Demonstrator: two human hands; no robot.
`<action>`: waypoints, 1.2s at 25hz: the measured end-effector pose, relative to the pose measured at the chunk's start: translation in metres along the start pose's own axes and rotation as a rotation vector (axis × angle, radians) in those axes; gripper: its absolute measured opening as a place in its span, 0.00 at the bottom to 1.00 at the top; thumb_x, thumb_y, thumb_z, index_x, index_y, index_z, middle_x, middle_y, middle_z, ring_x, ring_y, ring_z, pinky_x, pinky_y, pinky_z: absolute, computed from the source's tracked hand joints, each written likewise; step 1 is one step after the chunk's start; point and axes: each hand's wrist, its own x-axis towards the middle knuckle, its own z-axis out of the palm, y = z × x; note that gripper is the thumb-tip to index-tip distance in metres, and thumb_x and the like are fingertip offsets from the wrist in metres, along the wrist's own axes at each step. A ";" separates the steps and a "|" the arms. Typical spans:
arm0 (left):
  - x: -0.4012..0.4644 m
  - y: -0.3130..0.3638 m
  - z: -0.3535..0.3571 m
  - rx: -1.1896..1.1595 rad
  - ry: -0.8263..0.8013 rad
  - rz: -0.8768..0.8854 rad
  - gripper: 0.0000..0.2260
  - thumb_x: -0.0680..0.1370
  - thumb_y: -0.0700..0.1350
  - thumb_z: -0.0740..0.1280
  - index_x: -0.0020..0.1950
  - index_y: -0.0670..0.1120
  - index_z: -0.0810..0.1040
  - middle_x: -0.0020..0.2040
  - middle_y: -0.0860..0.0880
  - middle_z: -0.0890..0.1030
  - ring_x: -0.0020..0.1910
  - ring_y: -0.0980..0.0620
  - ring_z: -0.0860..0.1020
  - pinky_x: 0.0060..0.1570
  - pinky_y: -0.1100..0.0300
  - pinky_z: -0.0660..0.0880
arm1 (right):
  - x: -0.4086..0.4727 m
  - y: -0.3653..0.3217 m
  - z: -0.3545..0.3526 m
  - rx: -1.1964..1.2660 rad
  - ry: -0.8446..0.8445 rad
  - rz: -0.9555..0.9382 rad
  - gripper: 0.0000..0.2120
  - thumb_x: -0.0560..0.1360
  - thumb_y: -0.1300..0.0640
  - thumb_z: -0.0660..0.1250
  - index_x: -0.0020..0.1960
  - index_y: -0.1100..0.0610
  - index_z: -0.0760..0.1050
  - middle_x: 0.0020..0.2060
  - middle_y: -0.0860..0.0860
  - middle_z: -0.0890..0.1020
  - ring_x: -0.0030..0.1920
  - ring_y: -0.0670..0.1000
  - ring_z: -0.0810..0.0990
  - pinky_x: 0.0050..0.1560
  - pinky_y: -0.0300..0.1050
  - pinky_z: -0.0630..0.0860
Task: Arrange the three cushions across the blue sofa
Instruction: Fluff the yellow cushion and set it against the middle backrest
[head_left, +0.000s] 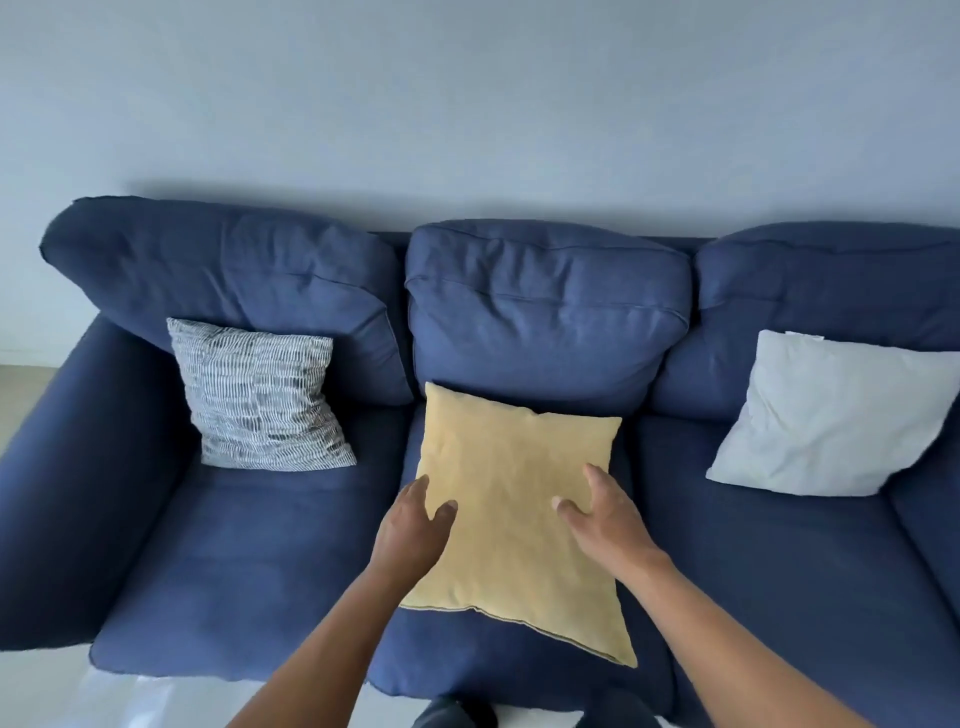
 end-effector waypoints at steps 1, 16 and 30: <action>0.009 -0.004 -0.003 0.019 -0.031 0.001 0.26 0.84 0.54 0.64 0.80 0.44 0.69 0.79 0.45 0.73 0.76 0.43 0.72 0.74 0.45 0.71 | 0.003 -0.004 0.006 0.003 -0.003 0.028 0.38 0.83 0.46 0.64 0.85 0.59 0.53 0.84 0.55 0.57 0.84 0.54 0.55 0.81 0.51 0.55; 0.192 -0.063 0.051 -0.059 -0.117 -0.300 0.20 0.75 0.60 0.67 0.58 0.47 0.79 0.55 0.49 0.82 0.55 0.43 0.80 0.47 0.55 0.74 | 0.165 0.095 0.069 0.209 0.087 0.471 0.46 0.76 0.32 0.65 0.84 0.55 0.55 0.82 0.52 0.63 0.80 0.58 0.63 0.73 0.56 0.65; 0.186 -0.052 0.073 -0.525 -0.209 -0.568 0.18 0.68 0.54 0.75 0.56 0.49 0.83 0.54 0.46 0.88 0.55 0.43 0.85 0.60 0.45 0.81 | 0.158 0.116 0.072 0.708 0.057 0.638 0.57 0.54 0.21 0.75 0.75 0.51 0.71 0.67 0.42 0.76 0.64 0.50 0.76 0.64 0.49 0.69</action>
